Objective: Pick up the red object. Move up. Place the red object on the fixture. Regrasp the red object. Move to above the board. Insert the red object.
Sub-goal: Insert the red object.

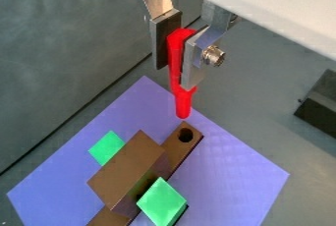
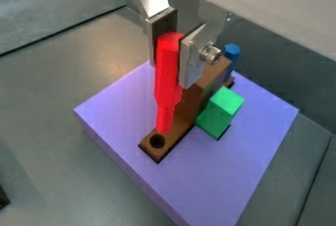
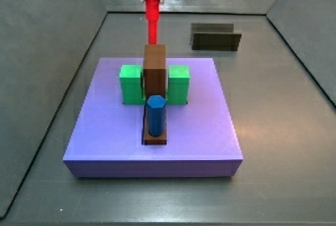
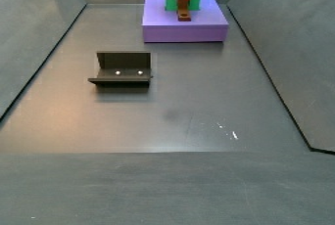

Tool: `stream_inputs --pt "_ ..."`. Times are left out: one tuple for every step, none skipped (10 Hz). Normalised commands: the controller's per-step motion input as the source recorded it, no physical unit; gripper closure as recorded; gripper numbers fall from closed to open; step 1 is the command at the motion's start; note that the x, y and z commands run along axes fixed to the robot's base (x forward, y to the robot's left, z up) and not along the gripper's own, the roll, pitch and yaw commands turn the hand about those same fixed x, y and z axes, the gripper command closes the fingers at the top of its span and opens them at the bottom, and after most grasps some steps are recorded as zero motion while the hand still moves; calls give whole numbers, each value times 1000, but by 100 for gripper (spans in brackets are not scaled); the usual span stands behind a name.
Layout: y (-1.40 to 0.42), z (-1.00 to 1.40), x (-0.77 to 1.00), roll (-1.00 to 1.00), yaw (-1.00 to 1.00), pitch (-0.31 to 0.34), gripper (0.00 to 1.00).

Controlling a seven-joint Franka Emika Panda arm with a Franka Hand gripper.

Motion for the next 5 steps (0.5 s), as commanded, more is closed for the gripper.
stream_inputs --pt "0 -263 -14 0 0 -10 100" --pt "0 -229 -3 0 0 0 100" --pt "0 -206 0 -6 0 -6 100" --pt "0 -149 0 -61 6 -19 100" --pt "0 -143 0 -66 9 -34 100"
